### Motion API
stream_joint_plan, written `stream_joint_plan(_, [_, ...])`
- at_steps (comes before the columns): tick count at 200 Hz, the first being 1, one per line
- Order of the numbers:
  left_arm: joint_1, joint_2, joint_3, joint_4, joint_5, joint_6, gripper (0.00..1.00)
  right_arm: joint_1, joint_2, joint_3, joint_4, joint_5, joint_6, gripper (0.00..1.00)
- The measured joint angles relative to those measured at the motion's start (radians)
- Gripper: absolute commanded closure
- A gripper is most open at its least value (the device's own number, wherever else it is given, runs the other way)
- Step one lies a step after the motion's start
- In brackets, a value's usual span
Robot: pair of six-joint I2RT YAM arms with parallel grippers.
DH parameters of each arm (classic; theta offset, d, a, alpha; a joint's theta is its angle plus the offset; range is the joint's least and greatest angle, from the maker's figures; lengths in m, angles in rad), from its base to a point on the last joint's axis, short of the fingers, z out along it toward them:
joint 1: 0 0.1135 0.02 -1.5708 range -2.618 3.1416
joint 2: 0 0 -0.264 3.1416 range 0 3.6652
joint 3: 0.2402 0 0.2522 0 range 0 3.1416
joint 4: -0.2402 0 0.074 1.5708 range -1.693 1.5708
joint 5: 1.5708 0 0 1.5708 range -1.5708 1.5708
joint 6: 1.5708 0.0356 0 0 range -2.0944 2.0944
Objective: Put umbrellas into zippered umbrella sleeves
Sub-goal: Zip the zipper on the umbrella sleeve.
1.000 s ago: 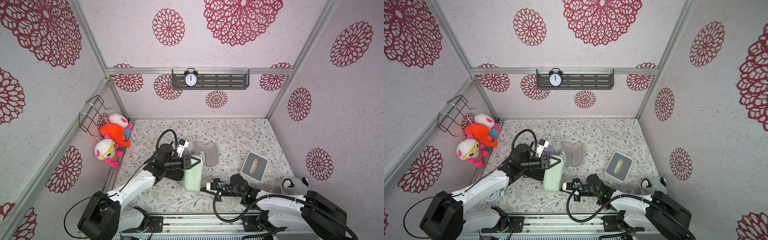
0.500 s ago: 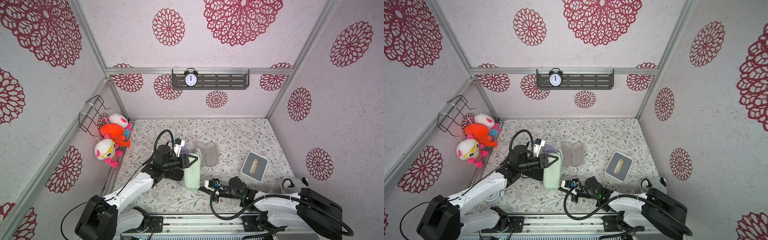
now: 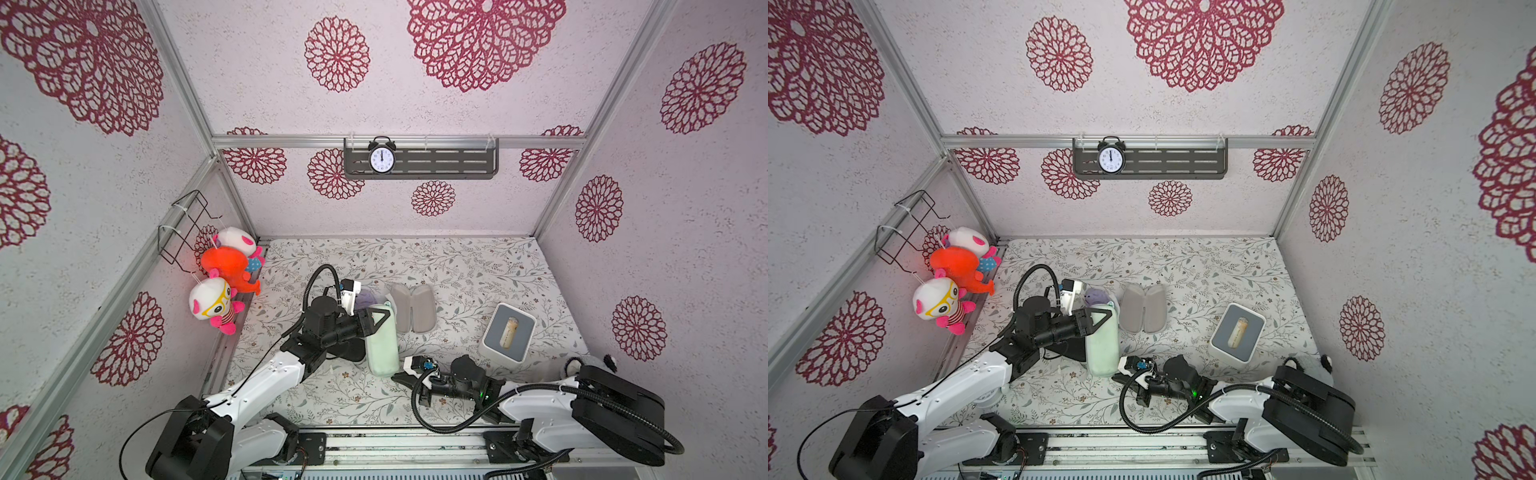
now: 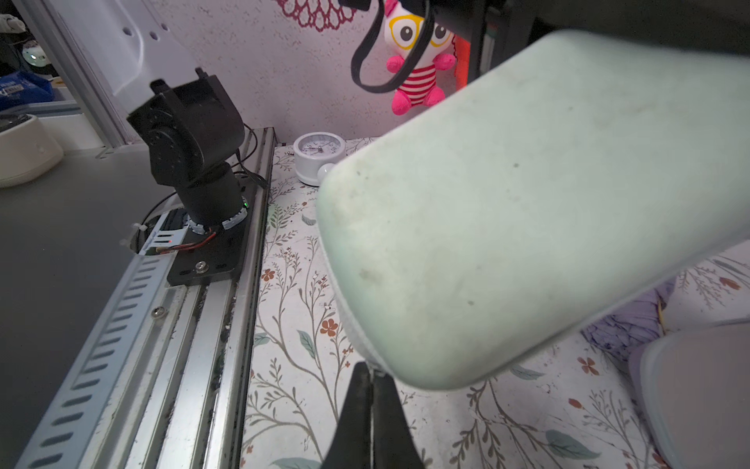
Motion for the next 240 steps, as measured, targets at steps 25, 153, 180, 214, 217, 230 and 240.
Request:
stream_joint_plan(25, [-0.04,0.0,-0.032,0.053,-0.088,-0.006,1.0,0.012,0.034,0.023,0.003,0.003,0.03,1.0])
stream_joint_plan(153, [-0.187,-0.075,-0.224,0.362,-0.567,0.017,1.0,0.068,0.176,0.138,0.002,0.145,0.26,1.0])
stream_joint_plan(180, [-0.239,-0.112,-0.267,0.418,-0.682,0.038,1.0,0.099,0.18,0.155,-0.01,0.218,0.279,1.0])
stream_joint_plan(214, [-0.278,-0.112,-0.309,0.479,-0.774,0.048,1.0,0.134,0.213,0.172,-0.012,0.303,0.316,1.0])
stream_joint_plan(217, [-0.281,-0.112,-0.312,0.484,-0.784,0.047,1.0,0.134,0.217,0.174,-0.011,0.309,0.321,1.0])
stream_joint_plan(230, [-0.306,-0.098,-0.322,0.508,-0.829,0.047,1.0,0.14,0.229,0.176,-0.003,0.328,0.33,1.0])
stream_joint_plan(240, [-0.325,-0.078,-0.325,0.535,-0.854,0.047,1.0,0.144,0.233,0.176,-0.004,0.341,0.338,1.0])
